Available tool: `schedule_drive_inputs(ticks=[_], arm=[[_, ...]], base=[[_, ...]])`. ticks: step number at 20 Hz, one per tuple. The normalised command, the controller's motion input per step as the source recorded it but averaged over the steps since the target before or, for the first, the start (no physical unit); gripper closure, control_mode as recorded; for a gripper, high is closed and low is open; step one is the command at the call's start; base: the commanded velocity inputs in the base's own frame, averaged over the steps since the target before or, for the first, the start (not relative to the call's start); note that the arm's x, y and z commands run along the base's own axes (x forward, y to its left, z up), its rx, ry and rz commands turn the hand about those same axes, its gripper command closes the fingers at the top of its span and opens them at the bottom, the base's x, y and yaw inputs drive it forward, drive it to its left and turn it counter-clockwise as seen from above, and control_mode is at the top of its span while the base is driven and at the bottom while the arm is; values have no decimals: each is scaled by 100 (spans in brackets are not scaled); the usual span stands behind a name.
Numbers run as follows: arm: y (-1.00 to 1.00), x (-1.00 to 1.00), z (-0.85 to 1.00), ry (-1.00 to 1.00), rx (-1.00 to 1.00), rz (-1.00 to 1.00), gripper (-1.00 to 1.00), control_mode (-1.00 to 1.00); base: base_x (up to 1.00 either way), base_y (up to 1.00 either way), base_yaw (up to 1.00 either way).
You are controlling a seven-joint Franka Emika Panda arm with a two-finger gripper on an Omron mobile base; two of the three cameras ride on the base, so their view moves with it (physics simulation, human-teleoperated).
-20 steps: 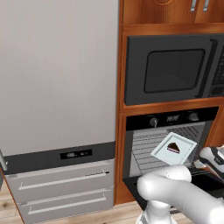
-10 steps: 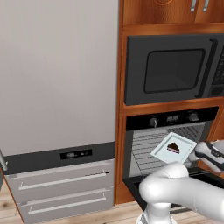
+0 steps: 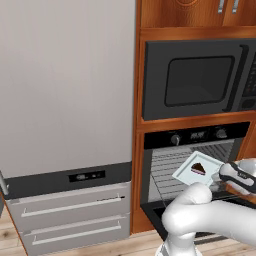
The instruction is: Take the baked cake out of the oven and place it on the plate for cooling. Then close the oven door.
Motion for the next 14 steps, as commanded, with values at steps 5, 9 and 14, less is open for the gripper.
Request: schedule_drive_inputs(ticks=[5,9,14], arm=[[0,26,-31,-2,0,0,-100,-100],[0,20,-26,-1,0,0,-100,-100],[0,16,-22,0,0,0,-100,-100]], base=[[0,0,0],[0,0,0],[0,0,0]])
